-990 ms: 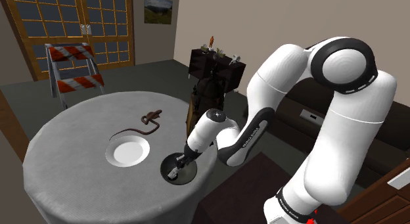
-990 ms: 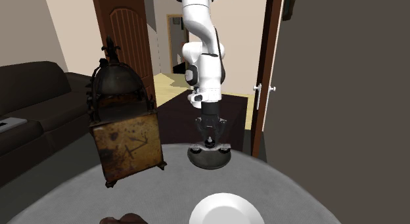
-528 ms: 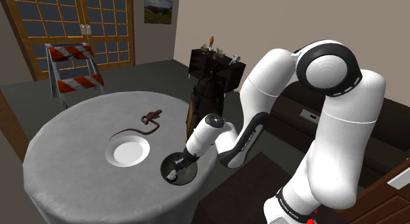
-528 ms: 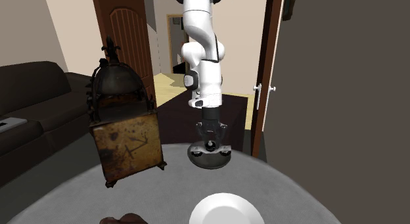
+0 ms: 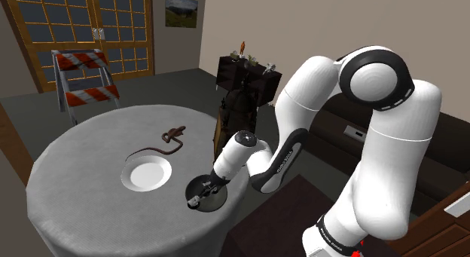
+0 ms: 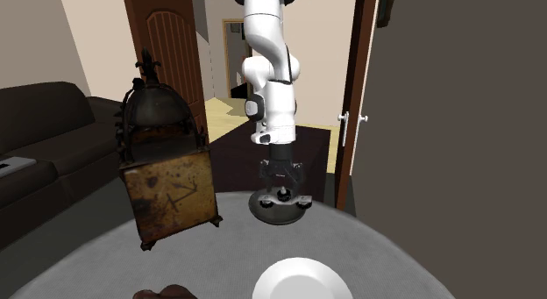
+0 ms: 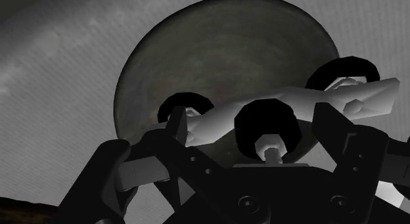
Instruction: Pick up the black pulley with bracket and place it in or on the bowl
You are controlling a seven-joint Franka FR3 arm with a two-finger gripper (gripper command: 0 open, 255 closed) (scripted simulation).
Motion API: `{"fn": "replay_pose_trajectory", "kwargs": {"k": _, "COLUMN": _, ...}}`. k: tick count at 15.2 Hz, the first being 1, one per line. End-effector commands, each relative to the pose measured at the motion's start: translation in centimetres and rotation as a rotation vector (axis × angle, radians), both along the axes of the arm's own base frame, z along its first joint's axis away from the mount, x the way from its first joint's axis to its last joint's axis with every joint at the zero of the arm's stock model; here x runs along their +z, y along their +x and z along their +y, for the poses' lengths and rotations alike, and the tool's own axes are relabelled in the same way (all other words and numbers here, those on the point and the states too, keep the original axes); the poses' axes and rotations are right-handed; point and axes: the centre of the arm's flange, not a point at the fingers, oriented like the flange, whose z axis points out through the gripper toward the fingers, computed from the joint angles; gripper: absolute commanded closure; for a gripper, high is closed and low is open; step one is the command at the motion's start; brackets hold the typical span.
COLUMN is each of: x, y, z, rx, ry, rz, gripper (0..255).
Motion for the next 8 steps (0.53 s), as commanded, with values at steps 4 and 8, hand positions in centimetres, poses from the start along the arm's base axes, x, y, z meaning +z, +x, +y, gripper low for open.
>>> {"fn": "replay_pose_trajectory", "kwargs": {"k": 4, "x": 2.5, "y": -0.6, "z": -0.3, "rx": 0.000, "ry": 0.000, "rz": 0.000, "gripper": 0}}
{"fn": "replay_pose_trajectory", "kwargs": {"k": 8, "x": 4.8, "y": -1.1, "z": -0.6, "rx": 0.000, "ry": 0.000, "rz": 0.000, "gripper": 0}}
